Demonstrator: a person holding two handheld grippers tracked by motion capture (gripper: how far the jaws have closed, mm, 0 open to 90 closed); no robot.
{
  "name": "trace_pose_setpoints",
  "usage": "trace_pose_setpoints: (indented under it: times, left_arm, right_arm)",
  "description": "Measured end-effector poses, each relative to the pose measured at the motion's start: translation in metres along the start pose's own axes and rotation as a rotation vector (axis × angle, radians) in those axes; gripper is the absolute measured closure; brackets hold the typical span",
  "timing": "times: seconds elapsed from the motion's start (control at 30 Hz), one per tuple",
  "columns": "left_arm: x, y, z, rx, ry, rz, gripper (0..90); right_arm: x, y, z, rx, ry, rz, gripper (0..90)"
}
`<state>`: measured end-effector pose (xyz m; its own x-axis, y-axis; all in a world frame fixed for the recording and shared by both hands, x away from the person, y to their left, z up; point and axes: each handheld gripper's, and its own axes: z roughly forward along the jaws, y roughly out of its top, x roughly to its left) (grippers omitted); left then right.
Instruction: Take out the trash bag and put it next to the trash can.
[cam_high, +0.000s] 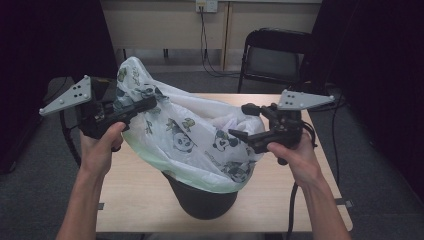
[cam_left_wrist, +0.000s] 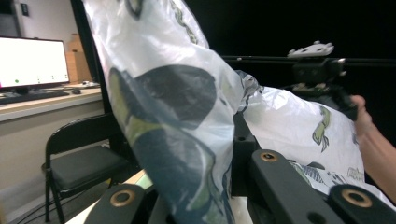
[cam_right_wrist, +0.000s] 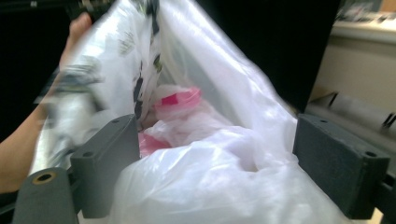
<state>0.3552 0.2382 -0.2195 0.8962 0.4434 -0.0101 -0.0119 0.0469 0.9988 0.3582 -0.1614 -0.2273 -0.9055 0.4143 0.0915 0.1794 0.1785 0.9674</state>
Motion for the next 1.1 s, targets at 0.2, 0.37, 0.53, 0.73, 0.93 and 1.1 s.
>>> trace_pose_setpoints:
  times: [0.2, 0.37, 0.53, 0.73, 0.93, 1.1]
  left_arm:
    - [-0.012, 0.004, 0.006, 0.000, -0.032, 0.022, 86.6]
    - [-0.020, 0.005, 0.015, 0.019, -0.080, 0.034, 84.8]
    - [-0.033, 0.007, 0.034, 0.054, -0.140, 0.054, 77.3]
    - [-0.048, 0.008, 0.051, 0.091, -0.145, 0.087, 41.1]
    - [-0.057, 0.010, 0.066, 0.118, -0.131, 0.114, 26.2]
    - [-0.055, 0.003, 0.072, 0.099, -0.142, 0.111, 30.0]
  right_arm:
    - [0.004, -0.001, 0.027, 0.101, 0.071, -0.043, 57.0]
    - [0.006, 0.007, 0.031, 0.060, 0.111, -0.030, 86.1]
    - [0.020, 0.033, 0.032, -0.021, 0.173, -0.037, 89.2]
    - [0.033, 0.056, 0.036, -0.079, 0.202, -0.071, 89.4]
    - [0.044, 0.070, 0.048, -0.092, 0.254, -0.085, 89.6]
    - [0.048, 0.070, 0.052, -0.102, 0.268, -0.089, 89.6]
